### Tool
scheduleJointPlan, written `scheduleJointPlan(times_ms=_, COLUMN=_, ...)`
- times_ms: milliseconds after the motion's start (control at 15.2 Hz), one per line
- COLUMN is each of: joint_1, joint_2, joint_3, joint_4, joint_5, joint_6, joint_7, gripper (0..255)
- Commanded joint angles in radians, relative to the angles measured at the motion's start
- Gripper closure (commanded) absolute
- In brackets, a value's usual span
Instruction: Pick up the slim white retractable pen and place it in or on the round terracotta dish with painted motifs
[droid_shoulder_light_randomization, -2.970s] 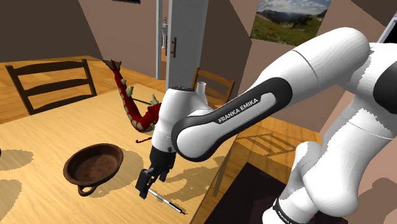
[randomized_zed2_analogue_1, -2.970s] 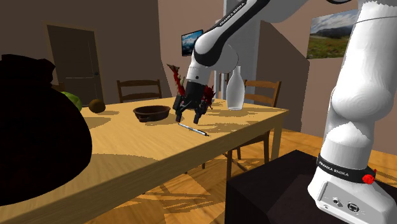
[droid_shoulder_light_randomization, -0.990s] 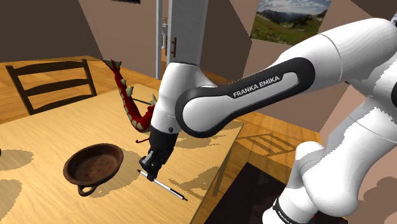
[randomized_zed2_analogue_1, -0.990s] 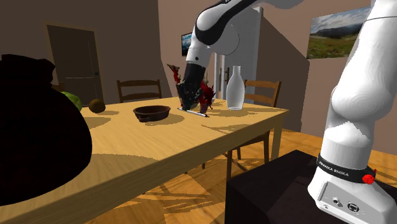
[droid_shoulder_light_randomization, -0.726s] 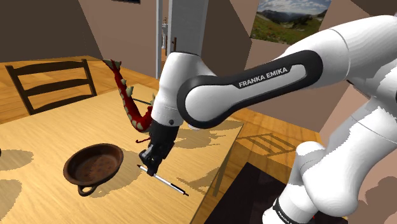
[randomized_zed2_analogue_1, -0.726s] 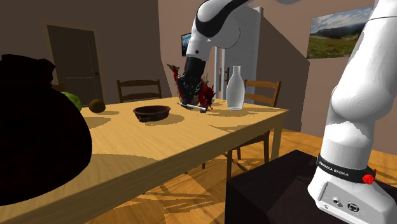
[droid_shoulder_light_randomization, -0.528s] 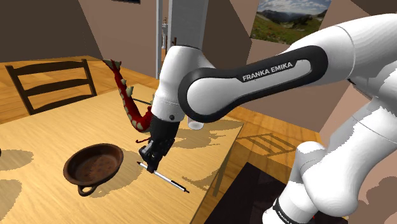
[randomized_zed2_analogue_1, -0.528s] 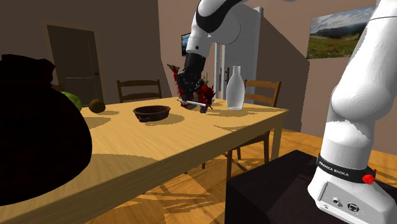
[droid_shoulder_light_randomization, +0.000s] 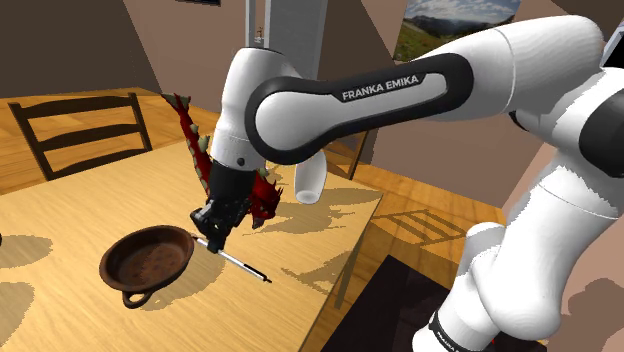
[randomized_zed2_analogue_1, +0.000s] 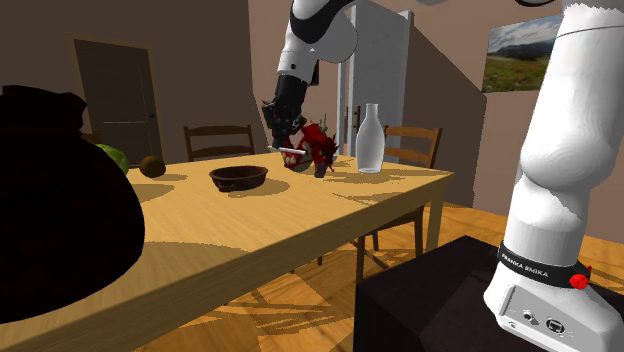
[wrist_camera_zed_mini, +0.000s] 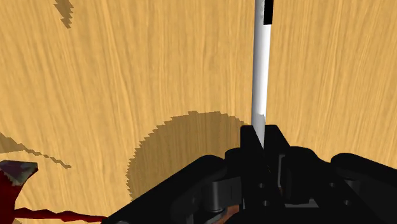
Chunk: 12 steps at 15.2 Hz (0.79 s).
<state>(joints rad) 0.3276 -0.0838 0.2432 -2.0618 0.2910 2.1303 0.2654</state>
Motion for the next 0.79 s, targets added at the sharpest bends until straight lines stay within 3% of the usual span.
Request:
scheduleJointPlan(times_ms=0, joint_1=-0.005, joint_2=0.084, joint_3=-0.001, joint_4=0.097, joint_5=-0.025, joint_6=-0.015, joint_7=0.008, gripper=255)
scheduleJointPlan(times_ms=396, joint_1=-0.003, joint_2=0.327, joint_3=-0.011, joint_4=0.420, joint_5=-0.096, joint_6=-0.098, joint_7=0.036, gripper=255)
scheduleJointPlan(times_ms=726, joint_1=0.018, joint_2=0.565, joint_3=-0.025, joint_4=0.778, joint_5=-0.152, joint_6=-0.220, joint_7=0.061, gripper=255)
